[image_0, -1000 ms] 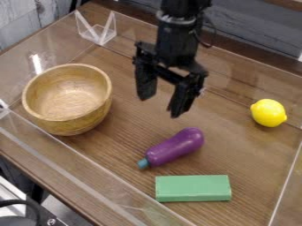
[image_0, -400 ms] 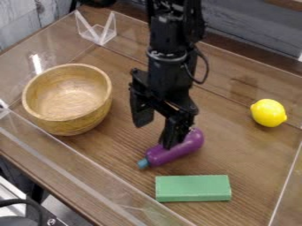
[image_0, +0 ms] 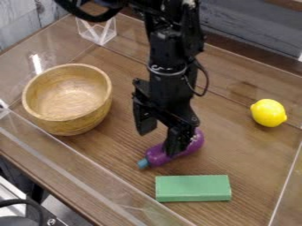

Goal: Put the purple eggplant in the brown bowl

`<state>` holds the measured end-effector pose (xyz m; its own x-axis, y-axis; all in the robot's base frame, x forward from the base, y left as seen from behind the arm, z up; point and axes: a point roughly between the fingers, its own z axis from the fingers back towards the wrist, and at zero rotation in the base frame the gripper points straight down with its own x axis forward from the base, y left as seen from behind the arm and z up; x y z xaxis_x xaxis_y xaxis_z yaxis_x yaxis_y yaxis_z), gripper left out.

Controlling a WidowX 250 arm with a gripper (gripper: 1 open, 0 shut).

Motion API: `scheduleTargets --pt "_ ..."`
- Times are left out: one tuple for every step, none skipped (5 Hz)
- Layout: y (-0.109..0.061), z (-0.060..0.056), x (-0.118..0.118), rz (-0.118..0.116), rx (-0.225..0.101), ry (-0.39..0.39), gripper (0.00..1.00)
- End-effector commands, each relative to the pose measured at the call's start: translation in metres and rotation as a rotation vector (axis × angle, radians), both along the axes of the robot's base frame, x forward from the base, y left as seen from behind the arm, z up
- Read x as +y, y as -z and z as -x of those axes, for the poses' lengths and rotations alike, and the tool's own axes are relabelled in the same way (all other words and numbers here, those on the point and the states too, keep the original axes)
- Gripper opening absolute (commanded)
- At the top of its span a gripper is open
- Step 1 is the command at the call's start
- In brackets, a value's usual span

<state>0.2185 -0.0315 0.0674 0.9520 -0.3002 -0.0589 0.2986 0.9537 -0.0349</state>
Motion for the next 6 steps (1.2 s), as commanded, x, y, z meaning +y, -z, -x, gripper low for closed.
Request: scheduleTargets --pt "-0.001 -0.004 -0.004 0.009 -0.037 0.005 1.0" --pt "0.005 -0.005 -0.005 0.012 -0.041 0.005 1.0" --pt "0.012 -0.006 -0.007 0.016 -0.047 0.007 1.0" --pt "0.018 -0.008 -0.007 0.021 -0.056 0.008 1.0" --pt "0.025 -0.01 -0.008 0.027 -0.066 0.01 1.0" --pt "0.03 -0.011 -0.008 0.031 -0.07 0.009 1.0"
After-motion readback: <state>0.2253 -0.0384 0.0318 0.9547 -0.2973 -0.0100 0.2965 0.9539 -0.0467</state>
